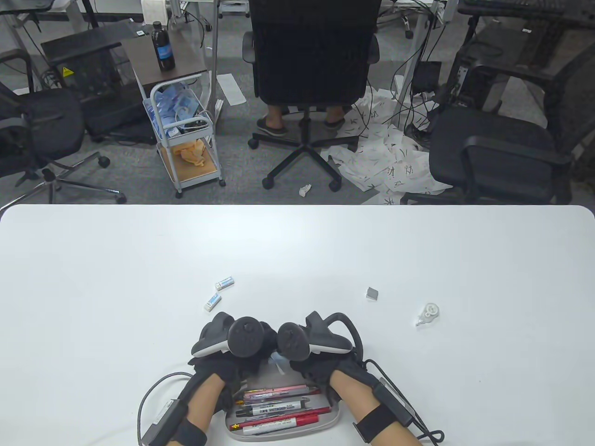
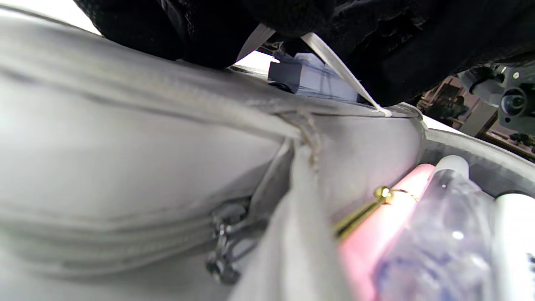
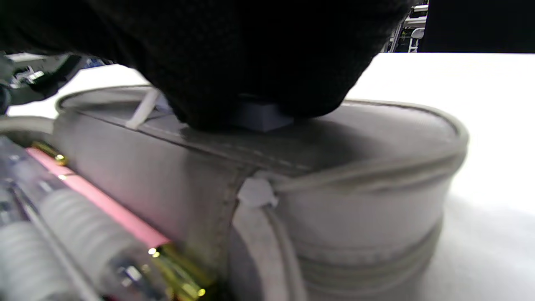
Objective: Pack double-layer zippered pencil case
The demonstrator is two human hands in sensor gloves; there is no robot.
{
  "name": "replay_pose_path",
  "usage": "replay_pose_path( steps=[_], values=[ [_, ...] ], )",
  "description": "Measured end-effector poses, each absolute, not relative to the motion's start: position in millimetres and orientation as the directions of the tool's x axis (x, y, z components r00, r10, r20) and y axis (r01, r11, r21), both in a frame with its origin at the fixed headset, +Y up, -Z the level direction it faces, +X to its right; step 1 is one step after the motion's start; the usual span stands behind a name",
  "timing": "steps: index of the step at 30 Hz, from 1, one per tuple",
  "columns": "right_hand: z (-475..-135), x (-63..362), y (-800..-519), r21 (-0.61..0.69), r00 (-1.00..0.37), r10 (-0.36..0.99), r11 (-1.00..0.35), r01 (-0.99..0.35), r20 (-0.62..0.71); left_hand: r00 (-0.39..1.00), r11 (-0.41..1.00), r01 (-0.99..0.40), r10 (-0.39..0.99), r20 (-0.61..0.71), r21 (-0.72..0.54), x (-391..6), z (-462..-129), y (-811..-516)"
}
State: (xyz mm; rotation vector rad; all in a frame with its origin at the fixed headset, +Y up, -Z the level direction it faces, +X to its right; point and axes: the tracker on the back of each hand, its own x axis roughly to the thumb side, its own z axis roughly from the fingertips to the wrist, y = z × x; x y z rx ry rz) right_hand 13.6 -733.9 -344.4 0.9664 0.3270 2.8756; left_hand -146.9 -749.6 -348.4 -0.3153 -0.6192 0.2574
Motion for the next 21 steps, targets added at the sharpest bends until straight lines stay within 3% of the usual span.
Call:
replay_pose_path(
  steps=[5,9,13,16,17,21],
  values=[
    [-349.9,22.6,-736.1,0.317,-0.764,0.322,-0.935,-0.162,0.56,0.787,0.921,-0.135,0.324,0.525,-0.366,-146.6,-348.5,-749.6],
    [-352.9,28.3,-735.9,0.376,-0.74,0.393,-0.904,-0.203,0.546,0.784,0.925,-0.146,0.325,0.529,-0.352,-148.8,-348.7,-749.2],
    [-351.5,40.2,-728.4,0.409,-0.727,0.444,-0.88,-0.242,0.524,0.735,0.861,-0.28,0.477,0.482,-0.425,-163.4,-350.0,-746.4],
    [-348.4,55.0,-717.5,0.268,-0.795,0.31,-0.944,-0.193,0.521,0.717,0.818,-0.37,0.553,0.425,-0.44,-184.0,-350.0,-728.6],
    [-348.1,61.1,-716.8,0.219,-0.833,0.219,-0.968,-0.121,0.508,0.717,0.818,-0.404,0.561,0.413,-0.41,-195.7,-348.0,-720.4],
    [-349.9,72.7,-738.0,0.371,-0.891,0.121,-0.927,0.056,0.438,0.755,0.844,-0.424,0.53,0.387,-0.329,-233.4,-327.1,-710.1]
  ],
)
